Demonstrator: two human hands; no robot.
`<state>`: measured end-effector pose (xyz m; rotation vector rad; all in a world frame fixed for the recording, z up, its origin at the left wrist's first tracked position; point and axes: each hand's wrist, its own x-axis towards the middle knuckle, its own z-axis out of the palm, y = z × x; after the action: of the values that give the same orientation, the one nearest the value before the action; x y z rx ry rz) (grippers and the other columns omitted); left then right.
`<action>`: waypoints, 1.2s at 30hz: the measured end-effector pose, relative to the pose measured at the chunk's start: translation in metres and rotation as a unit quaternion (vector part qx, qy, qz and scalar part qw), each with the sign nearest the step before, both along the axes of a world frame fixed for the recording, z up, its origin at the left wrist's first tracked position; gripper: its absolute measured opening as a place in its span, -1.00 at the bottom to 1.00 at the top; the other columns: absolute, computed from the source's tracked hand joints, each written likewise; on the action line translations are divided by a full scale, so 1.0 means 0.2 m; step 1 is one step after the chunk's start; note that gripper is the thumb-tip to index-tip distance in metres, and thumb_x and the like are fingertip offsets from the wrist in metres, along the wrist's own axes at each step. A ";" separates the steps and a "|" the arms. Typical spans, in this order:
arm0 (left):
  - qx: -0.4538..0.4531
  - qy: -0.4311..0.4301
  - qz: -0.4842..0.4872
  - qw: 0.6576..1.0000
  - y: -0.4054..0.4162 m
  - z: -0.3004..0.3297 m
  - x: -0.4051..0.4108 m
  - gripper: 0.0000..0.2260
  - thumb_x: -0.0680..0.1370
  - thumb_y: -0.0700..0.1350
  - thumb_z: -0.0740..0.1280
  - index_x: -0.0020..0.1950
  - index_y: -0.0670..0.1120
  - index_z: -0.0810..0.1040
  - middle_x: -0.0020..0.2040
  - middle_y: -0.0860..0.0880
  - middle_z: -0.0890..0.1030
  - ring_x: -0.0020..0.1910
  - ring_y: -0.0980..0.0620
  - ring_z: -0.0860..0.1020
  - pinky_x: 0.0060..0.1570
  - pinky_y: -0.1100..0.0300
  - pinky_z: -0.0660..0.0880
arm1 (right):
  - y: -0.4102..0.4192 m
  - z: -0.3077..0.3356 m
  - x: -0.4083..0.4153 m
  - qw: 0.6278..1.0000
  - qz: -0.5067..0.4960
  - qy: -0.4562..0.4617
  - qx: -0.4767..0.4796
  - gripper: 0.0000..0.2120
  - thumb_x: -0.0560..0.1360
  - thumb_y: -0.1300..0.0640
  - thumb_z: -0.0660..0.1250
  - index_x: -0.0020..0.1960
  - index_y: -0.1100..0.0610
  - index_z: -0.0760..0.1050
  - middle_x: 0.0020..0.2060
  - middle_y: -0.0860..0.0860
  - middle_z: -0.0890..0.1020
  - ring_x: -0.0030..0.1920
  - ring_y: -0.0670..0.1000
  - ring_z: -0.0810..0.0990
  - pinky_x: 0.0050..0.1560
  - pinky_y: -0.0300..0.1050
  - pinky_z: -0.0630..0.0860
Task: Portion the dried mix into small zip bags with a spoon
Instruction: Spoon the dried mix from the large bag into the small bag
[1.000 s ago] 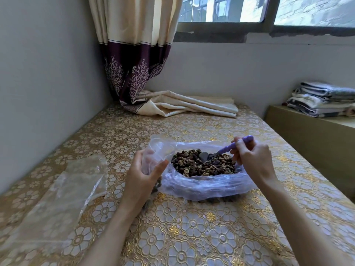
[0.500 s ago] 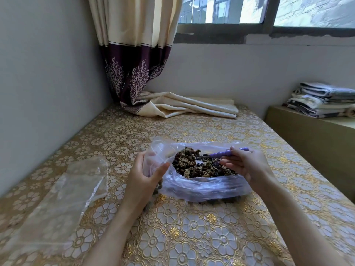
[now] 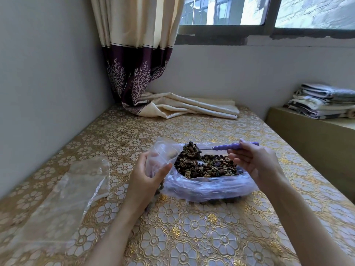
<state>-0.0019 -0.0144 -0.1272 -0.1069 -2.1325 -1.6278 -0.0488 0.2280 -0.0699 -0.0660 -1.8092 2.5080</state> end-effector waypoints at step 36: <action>0.019 -0.034 0.008 0.999 -0.01 0.00 -0.01 -0.16 0.13 0.55 0.25 0.19 0.00 0.40 -0.15 -0.29 0.58 -0.21 -0.29 0.57 -0.15 -0.03 0.54 | 0.00 -0.03 0.03 0.929 -0.128 0.202 0.284 -0.79 0.56 0.16 0.26 -0.24 0.14 0.53 -0.42 -0.12 0.67 -0.44 -0.04 0.62 -0.47 -0.25 0.52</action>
<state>-0.0031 -0.0173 -0.1281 -0.0221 -2.1459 -1.6846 -0.0434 0.2273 -0.0765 0.2063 -2.0833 1.6005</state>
